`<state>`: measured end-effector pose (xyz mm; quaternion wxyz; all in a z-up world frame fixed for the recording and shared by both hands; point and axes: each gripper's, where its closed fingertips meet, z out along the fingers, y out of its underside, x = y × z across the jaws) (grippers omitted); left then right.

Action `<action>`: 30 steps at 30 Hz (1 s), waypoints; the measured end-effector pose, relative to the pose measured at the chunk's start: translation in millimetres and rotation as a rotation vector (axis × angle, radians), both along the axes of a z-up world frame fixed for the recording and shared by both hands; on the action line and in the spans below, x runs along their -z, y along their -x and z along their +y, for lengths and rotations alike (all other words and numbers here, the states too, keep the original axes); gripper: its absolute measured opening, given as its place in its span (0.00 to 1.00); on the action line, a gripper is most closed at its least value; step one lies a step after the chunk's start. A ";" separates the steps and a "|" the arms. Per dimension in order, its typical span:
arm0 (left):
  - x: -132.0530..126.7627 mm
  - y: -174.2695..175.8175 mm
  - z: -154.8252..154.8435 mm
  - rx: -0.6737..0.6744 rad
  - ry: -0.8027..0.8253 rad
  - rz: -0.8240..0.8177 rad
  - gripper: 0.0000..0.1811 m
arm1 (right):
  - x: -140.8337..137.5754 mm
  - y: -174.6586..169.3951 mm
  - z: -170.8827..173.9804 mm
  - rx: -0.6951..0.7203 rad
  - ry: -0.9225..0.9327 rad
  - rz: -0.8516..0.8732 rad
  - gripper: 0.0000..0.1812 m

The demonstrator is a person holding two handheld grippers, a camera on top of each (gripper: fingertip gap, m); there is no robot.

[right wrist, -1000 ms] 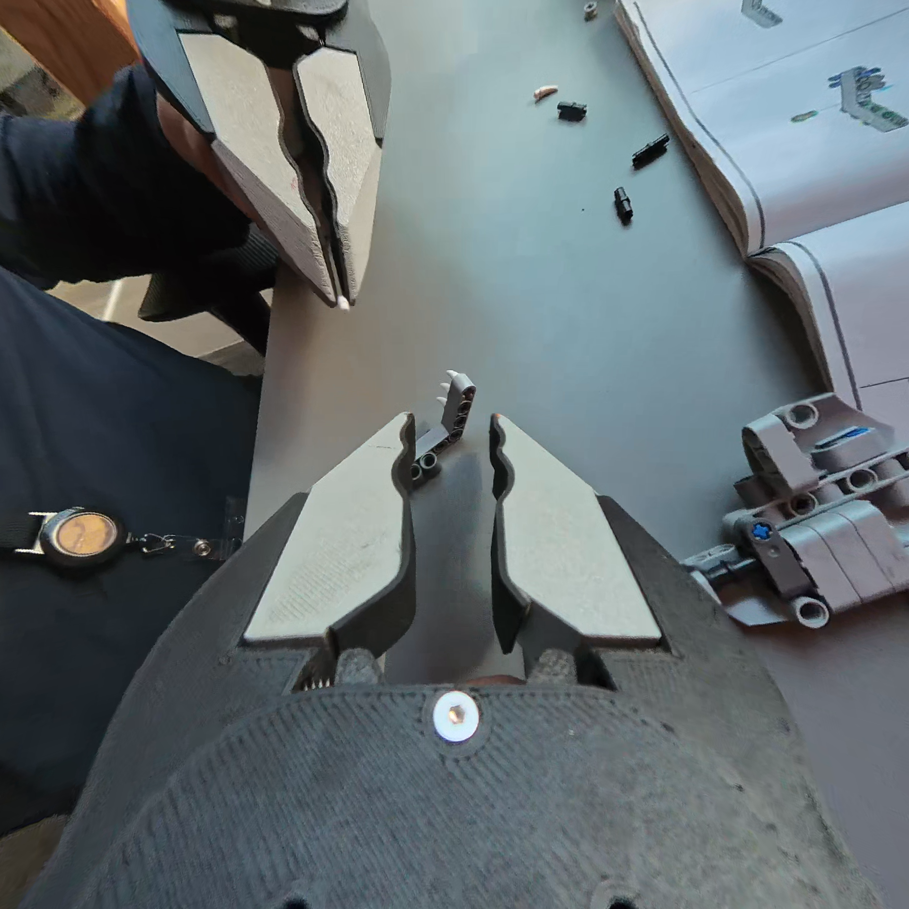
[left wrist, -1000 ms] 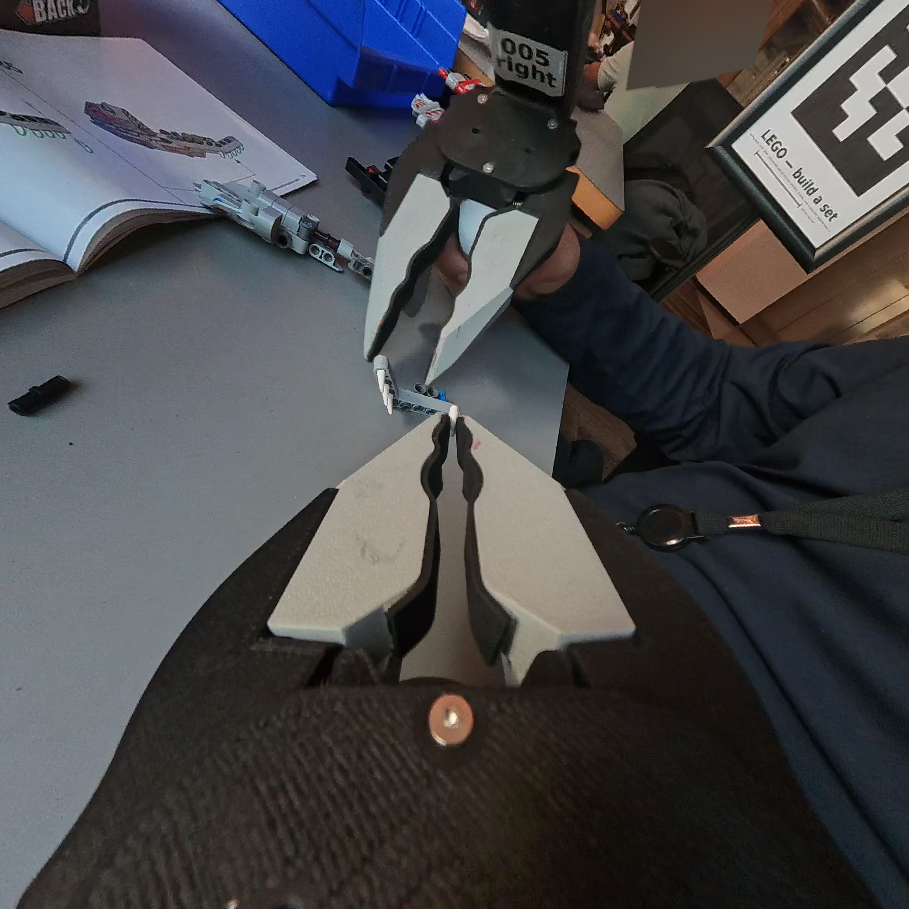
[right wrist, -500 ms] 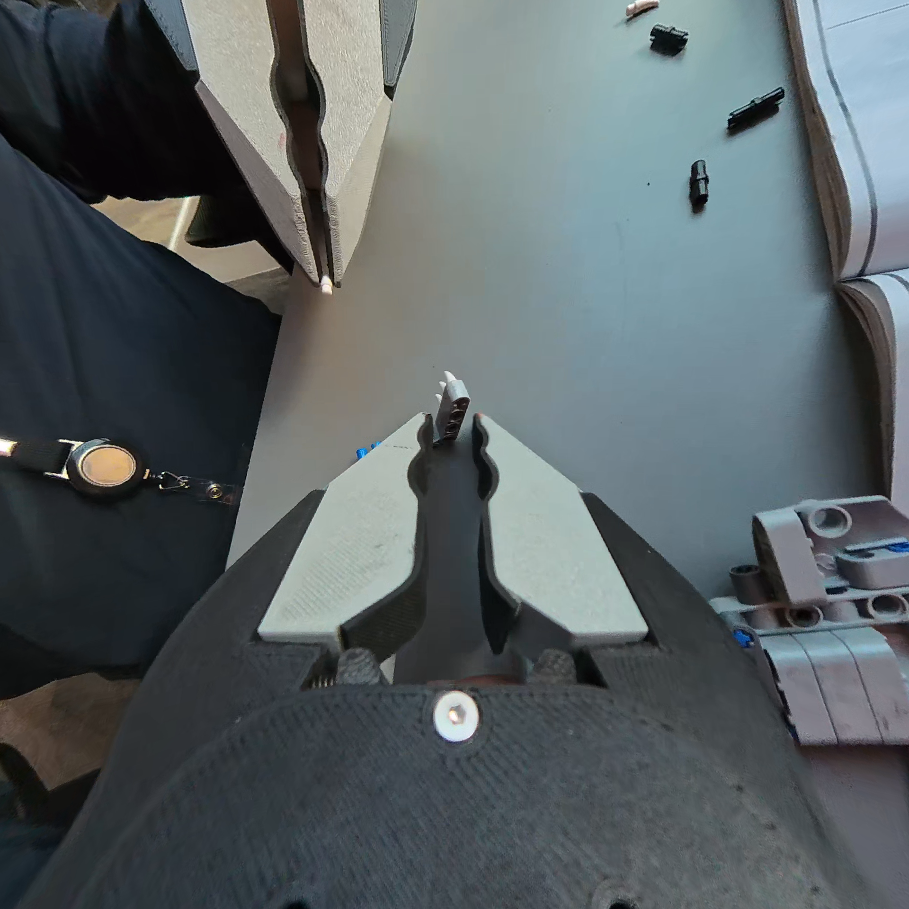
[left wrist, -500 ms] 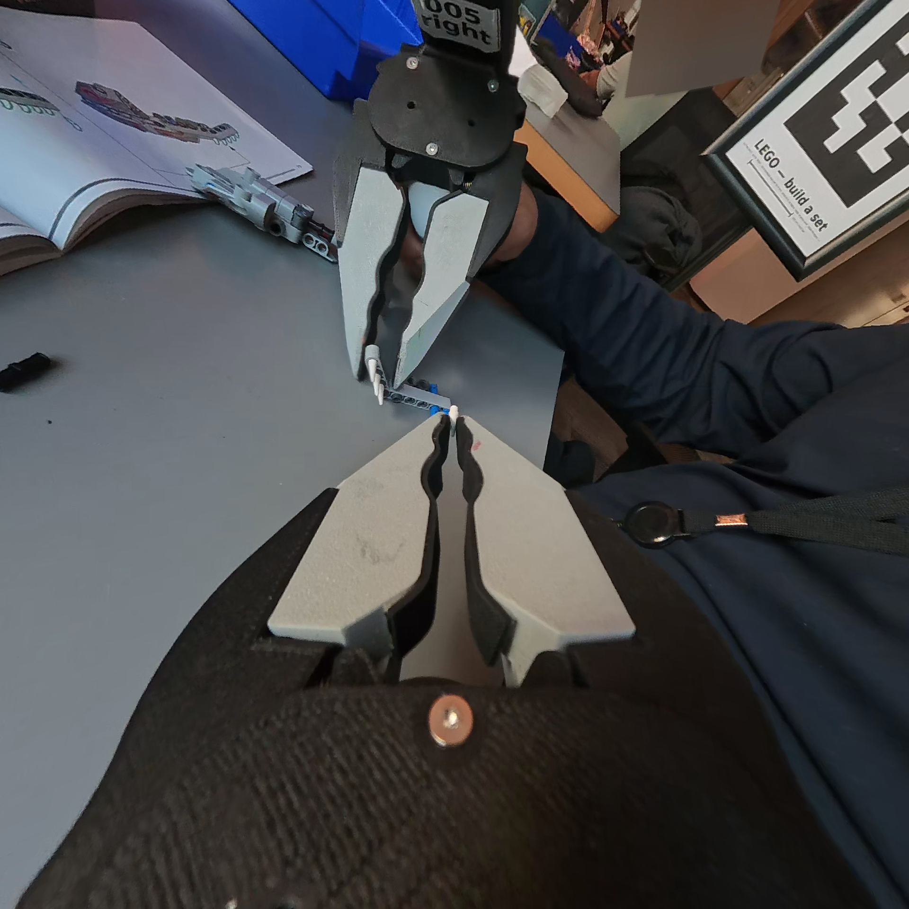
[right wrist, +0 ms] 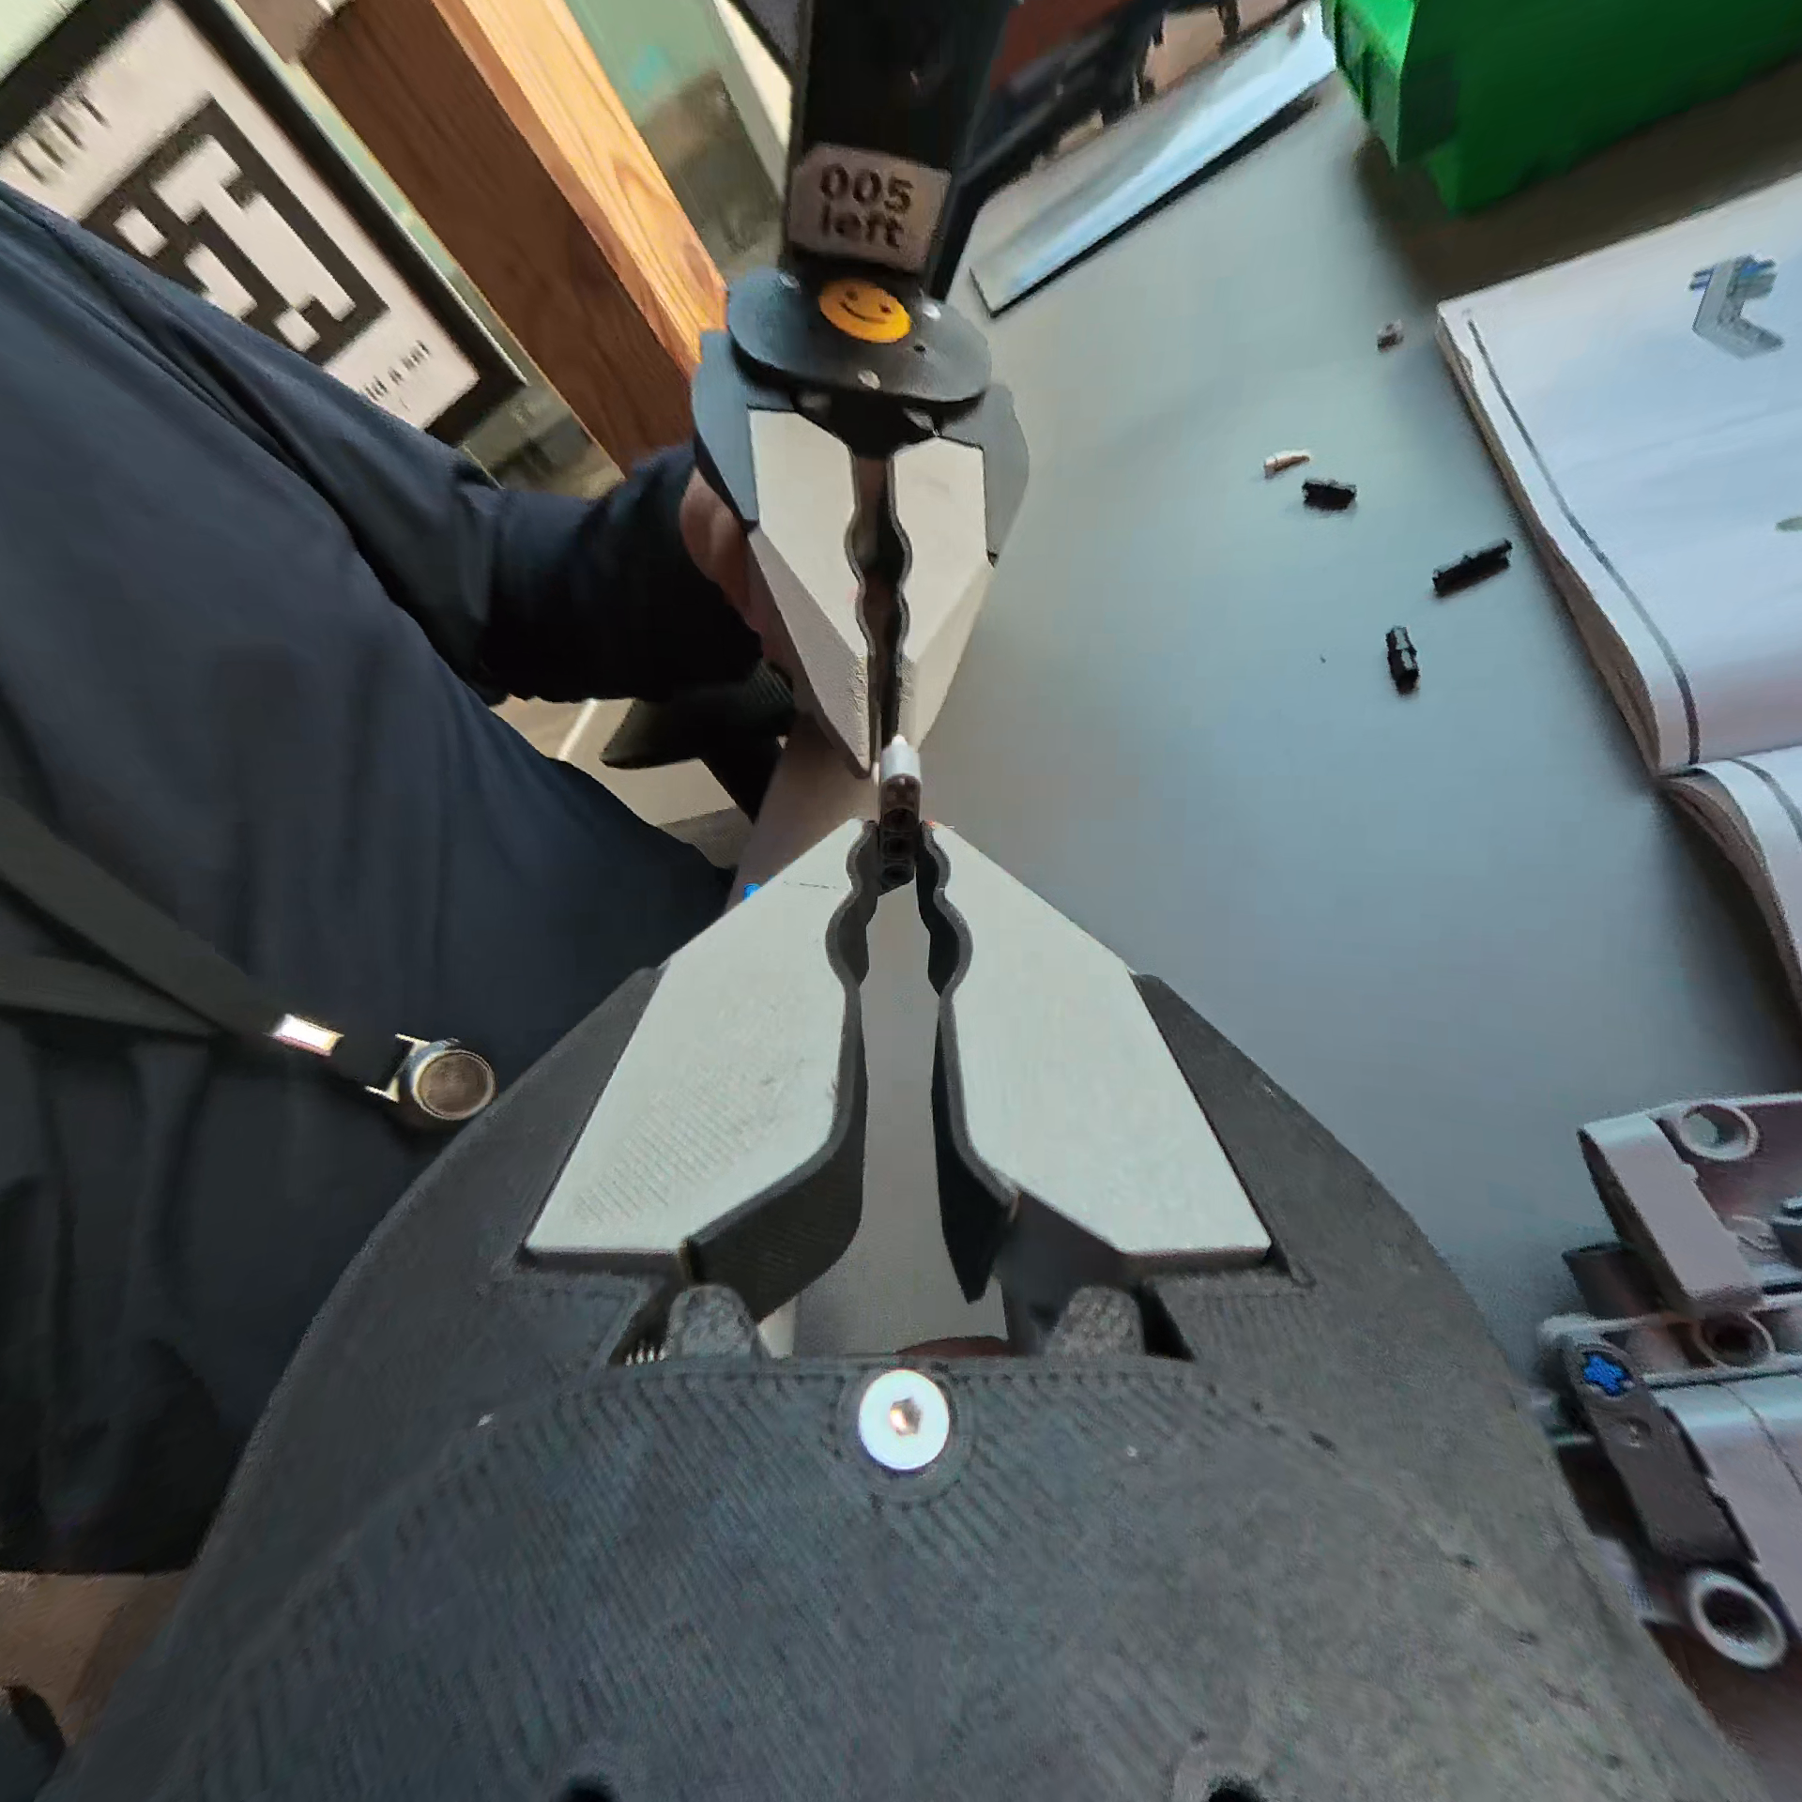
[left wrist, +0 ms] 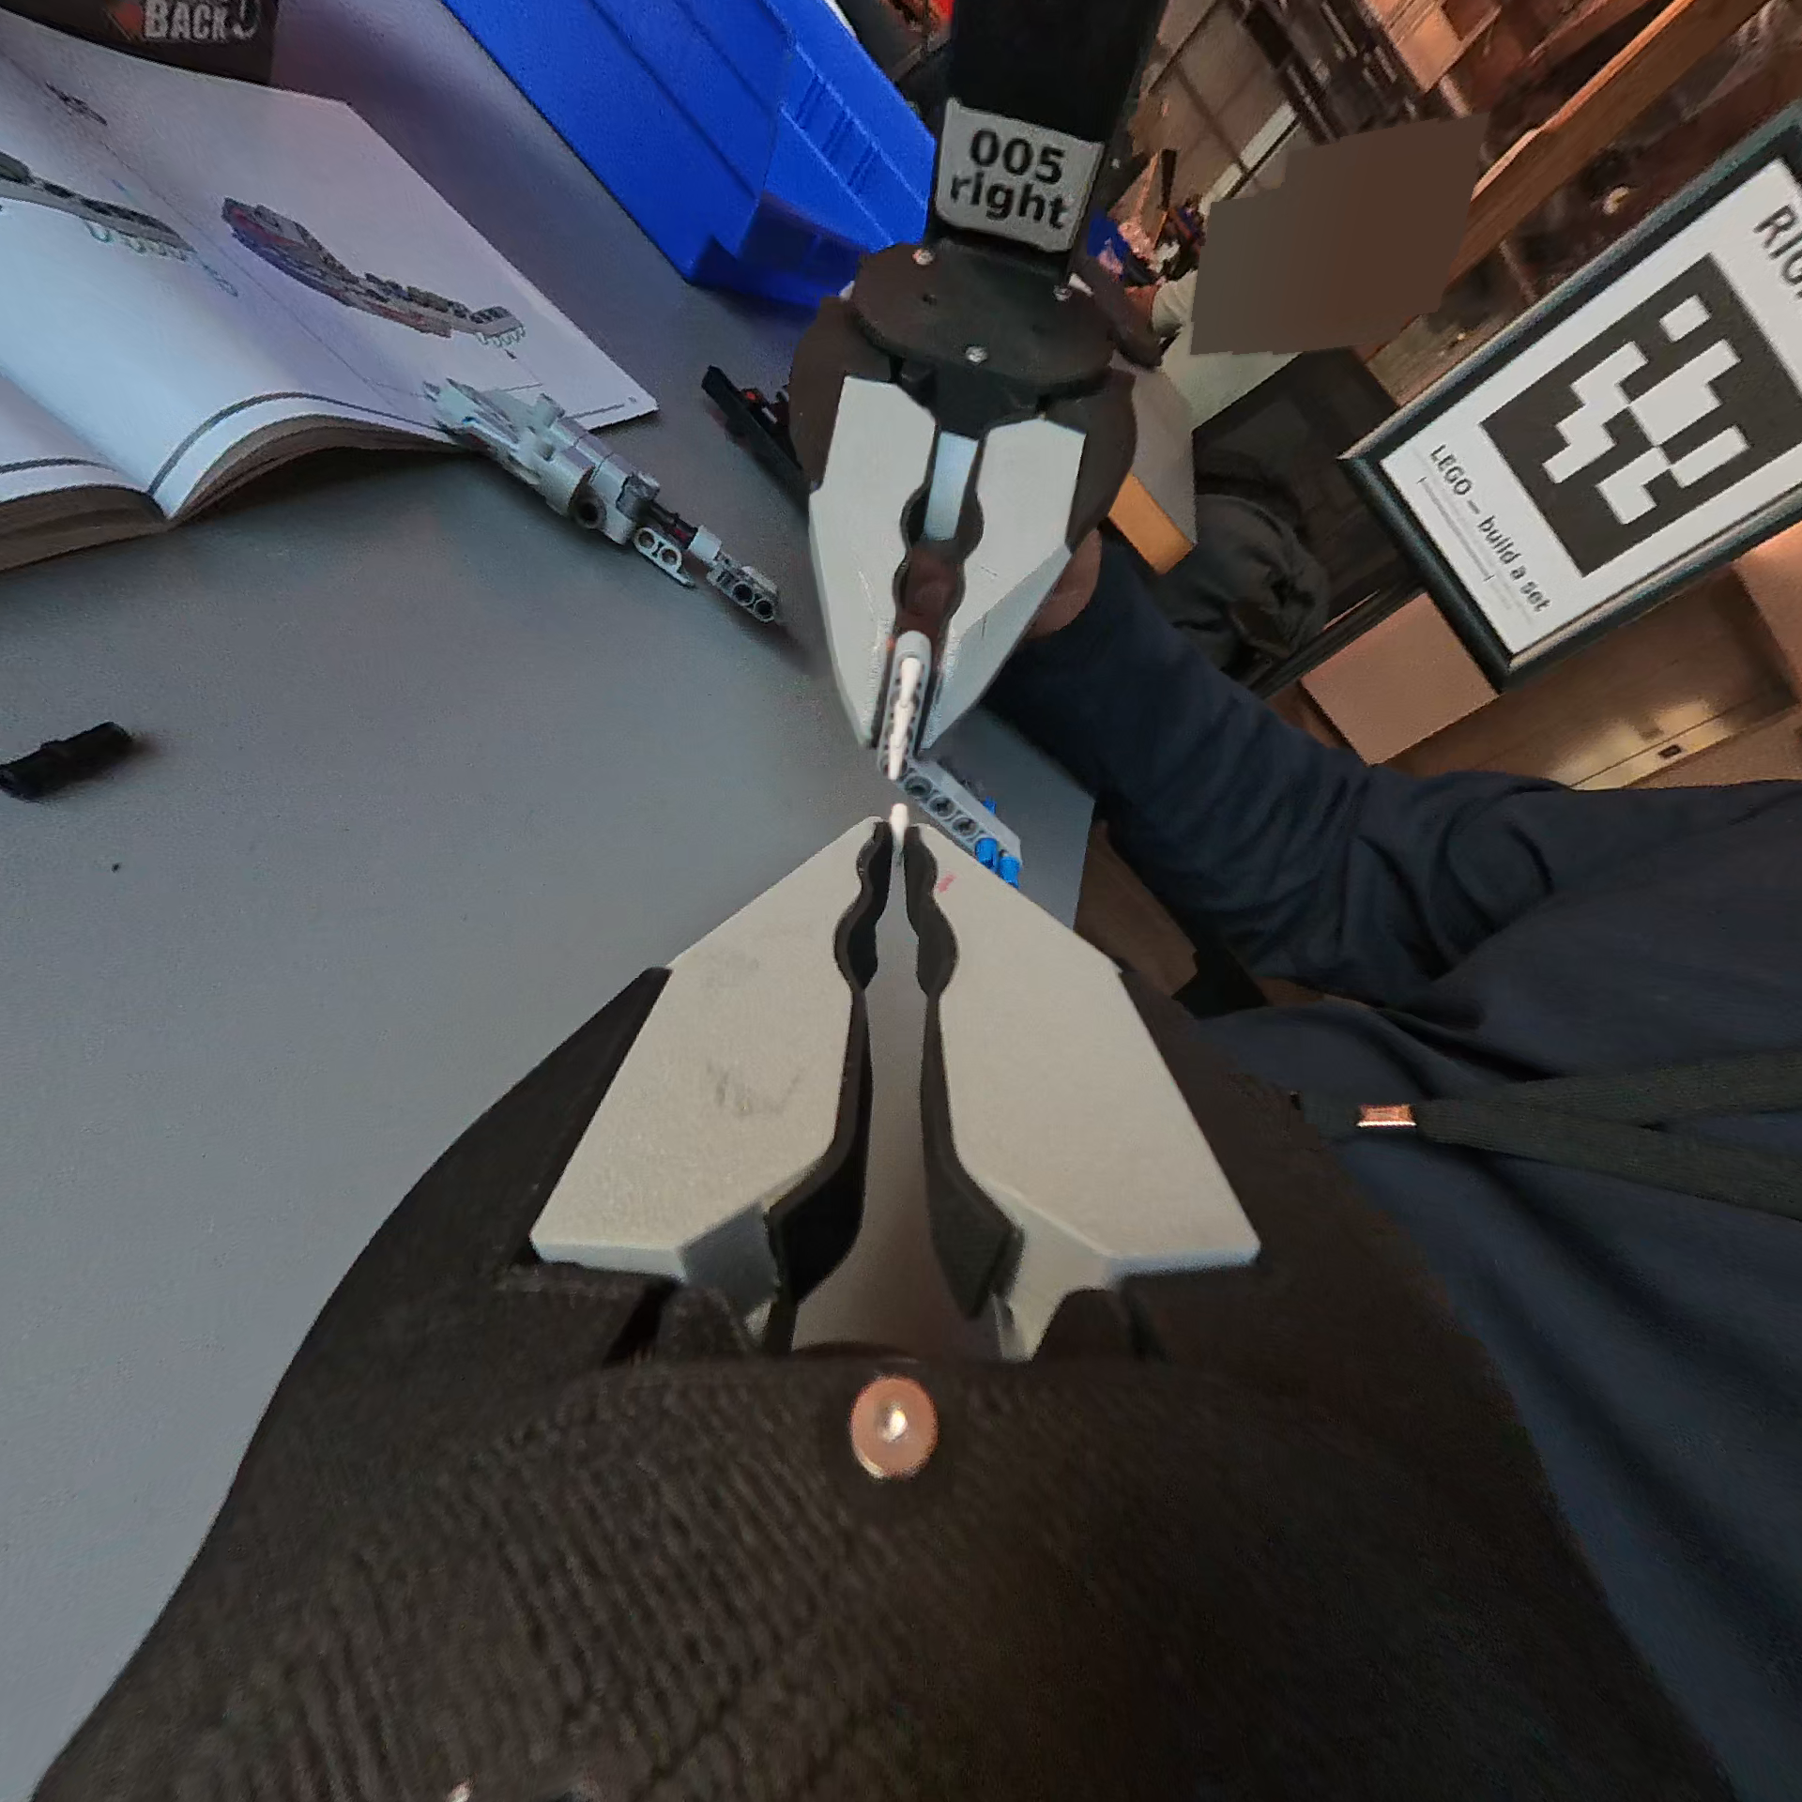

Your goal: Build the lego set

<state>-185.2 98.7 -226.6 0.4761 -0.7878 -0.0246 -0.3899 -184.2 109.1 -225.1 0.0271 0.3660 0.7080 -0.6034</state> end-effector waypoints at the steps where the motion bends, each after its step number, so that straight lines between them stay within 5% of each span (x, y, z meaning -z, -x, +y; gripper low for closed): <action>1: -4.2 -2.6 1.3 0.011 -0.025 -0.016 0.00 | -2.3 -0.6 -1.0 -0.001 0.019 0.002 0.03; 18: -13.5 0.1 7.5 -0.044 -0.069 -0.102 0.00 | -16.8 7.4 -5.1 0.051 0.115 0.051 0.02; 30: 4.2 -6.4 5.5 0.016 0.025 -0.001 0.00 | 0.3 1.2 -8.0 0.038 -0.051 0.065 0.03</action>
